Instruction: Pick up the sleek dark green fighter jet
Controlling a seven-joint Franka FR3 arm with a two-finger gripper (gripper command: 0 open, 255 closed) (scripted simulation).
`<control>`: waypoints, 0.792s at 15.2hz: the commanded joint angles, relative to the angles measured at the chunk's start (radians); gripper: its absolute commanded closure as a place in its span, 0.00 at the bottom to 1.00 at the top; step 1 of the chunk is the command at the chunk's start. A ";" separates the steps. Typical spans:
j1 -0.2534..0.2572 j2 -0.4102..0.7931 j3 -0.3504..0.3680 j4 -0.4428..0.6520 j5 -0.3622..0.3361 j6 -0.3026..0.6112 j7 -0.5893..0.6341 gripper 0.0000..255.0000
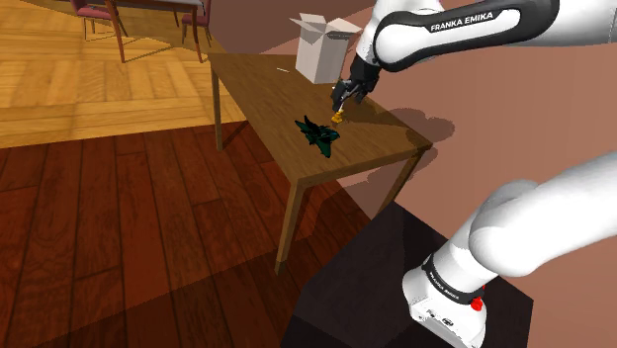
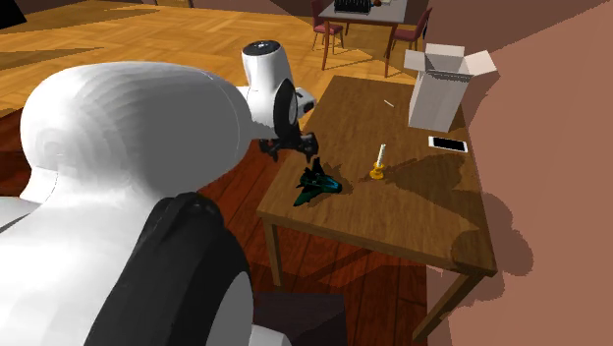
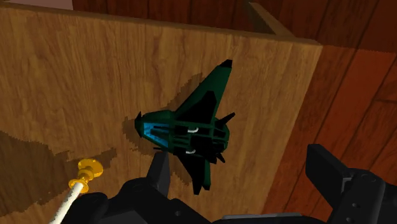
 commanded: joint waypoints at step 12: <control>-0.014 0.487 -0.073 0.217 0.151 0.359 -0.174 0.00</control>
